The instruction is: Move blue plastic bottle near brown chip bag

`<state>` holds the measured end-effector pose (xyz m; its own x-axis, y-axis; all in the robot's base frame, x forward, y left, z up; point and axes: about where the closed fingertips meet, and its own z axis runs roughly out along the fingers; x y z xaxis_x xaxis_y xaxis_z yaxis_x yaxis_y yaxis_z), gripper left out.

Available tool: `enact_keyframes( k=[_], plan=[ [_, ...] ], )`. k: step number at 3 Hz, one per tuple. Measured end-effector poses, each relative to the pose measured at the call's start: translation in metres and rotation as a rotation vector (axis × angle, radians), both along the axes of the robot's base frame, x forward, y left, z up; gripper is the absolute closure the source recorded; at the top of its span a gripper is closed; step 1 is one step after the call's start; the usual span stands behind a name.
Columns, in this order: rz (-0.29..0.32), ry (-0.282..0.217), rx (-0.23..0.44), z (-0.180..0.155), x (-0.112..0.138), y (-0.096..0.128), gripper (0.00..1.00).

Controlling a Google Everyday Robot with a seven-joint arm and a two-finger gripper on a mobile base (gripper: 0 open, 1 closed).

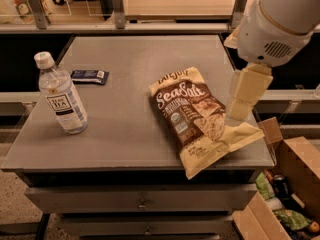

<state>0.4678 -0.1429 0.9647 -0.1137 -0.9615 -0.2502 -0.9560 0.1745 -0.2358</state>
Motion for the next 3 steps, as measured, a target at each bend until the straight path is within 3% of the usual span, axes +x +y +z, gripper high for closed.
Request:
enact_keyframes(
  k=[3],
  plan=[
    [0.198,0.064,0.066,-0.033,0.043,0.125,0.0]
  ],
)
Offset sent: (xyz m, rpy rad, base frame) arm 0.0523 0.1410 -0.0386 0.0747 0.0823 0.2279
